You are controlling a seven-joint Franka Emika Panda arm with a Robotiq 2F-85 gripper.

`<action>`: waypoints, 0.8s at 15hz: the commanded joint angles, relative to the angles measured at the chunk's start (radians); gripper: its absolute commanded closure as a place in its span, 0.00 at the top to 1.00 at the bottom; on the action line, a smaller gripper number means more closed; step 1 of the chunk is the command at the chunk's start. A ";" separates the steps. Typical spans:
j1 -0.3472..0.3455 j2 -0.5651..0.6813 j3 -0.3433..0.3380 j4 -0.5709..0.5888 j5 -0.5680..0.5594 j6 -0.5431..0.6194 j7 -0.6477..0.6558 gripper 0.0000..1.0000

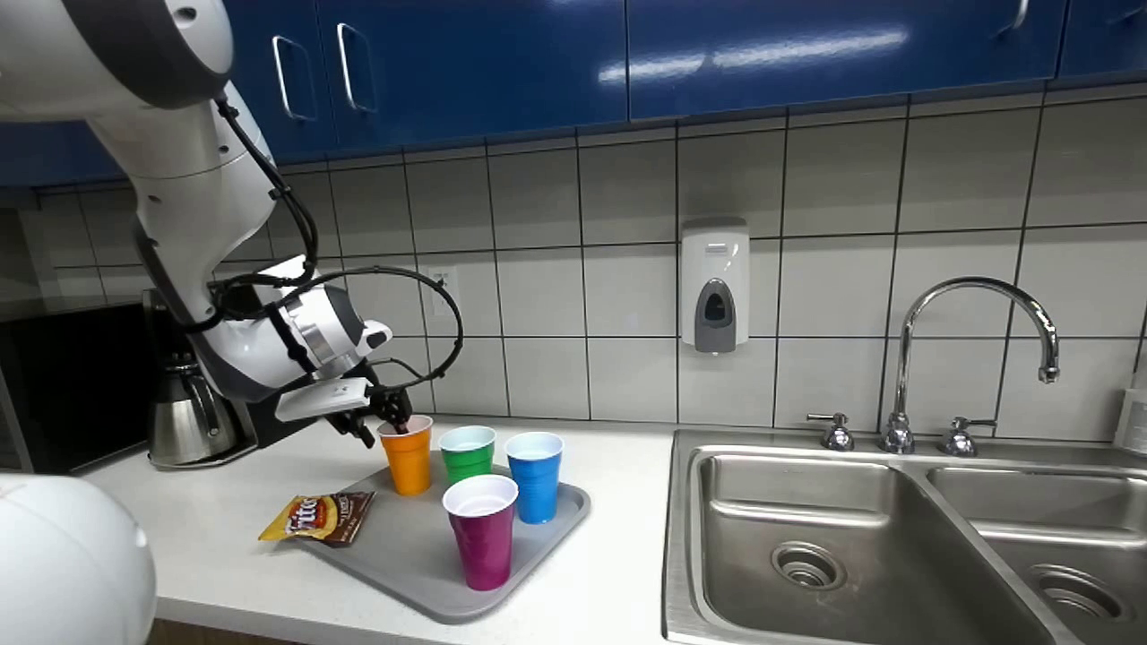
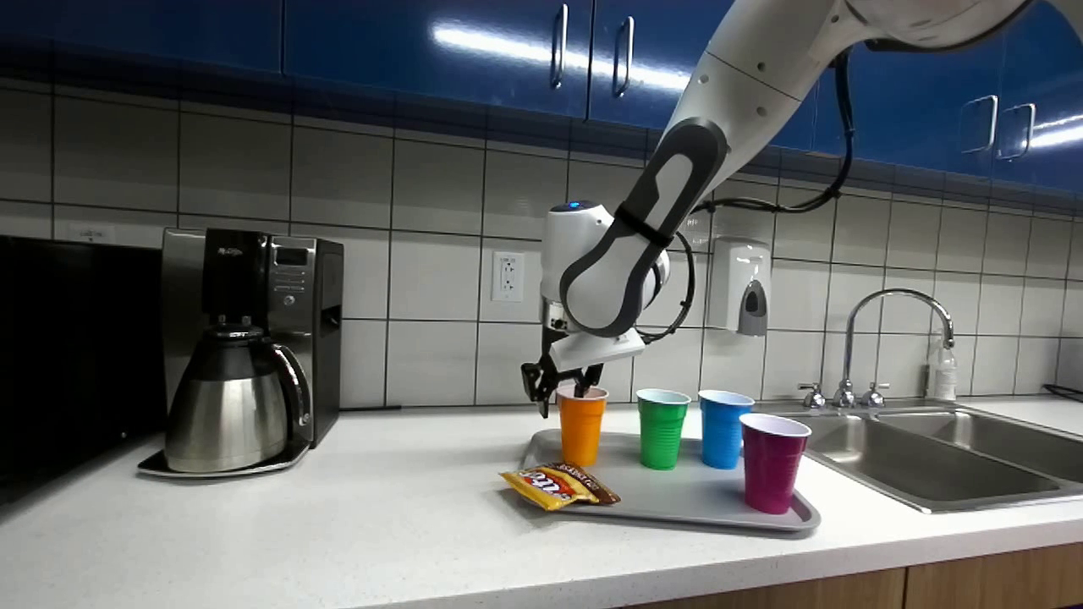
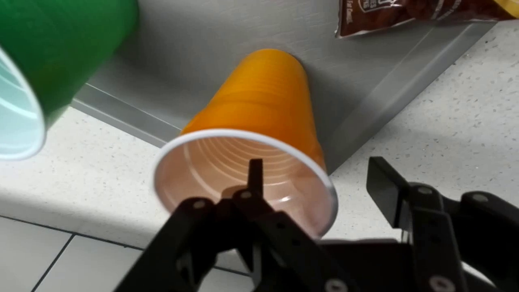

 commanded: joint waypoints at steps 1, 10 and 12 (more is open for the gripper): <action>-0.008 -0.048 0.019 -0.028 0.038 -0.006 -0.008 0.99; -0.019 -0.126 0.022 -0.053 0.058 0.002 -0.007 1.00; -0.027 -0.160 0.021 -0.072 0.064 -0.011 0.004 1.00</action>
